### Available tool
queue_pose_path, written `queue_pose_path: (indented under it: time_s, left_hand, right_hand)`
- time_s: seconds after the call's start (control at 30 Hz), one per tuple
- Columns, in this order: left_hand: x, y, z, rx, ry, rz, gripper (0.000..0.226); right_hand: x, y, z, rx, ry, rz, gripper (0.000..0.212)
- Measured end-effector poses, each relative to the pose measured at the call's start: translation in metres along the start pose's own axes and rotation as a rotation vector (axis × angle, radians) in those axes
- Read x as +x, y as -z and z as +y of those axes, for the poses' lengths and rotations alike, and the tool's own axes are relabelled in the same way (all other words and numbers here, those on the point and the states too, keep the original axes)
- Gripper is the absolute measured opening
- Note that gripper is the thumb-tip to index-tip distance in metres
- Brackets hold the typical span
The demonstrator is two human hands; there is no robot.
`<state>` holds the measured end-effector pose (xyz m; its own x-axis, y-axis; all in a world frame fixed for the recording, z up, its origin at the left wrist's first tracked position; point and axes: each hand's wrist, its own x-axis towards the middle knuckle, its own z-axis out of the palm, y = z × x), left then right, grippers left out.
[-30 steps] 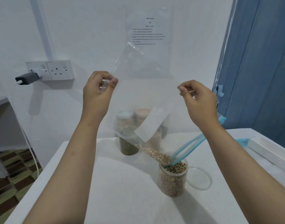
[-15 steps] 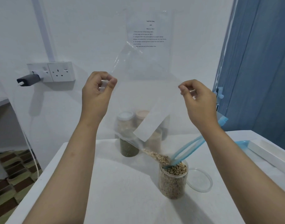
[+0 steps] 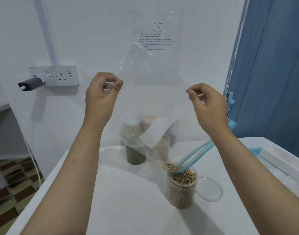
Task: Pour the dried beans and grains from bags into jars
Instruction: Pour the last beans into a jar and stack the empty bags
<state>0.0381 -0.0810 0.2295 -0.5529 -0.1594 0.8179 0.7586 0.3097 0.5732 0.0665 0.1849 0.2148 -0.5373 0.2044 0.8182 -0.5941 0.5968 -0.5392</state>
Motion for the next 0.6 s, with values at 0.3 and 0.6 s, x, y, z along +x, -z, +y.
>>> queue_pose_path:
  time_s: [0.3, 0.6]
  left_hand:
    - [0.002, 0.001, 0.003, -0.006, 0.0, 0.003, 0.014]
    - [-0.025, 0.01, -0.011, 0.068, 0.089, -0.046, 0.026]
  right_hand:
    - [0.001, 0.002, -0.004, 0.007, 0.019, 0.023, 0.01]
    - [-0.01, 0.0, 0.0, 0.032, 0.002, 0.009, 0.011]
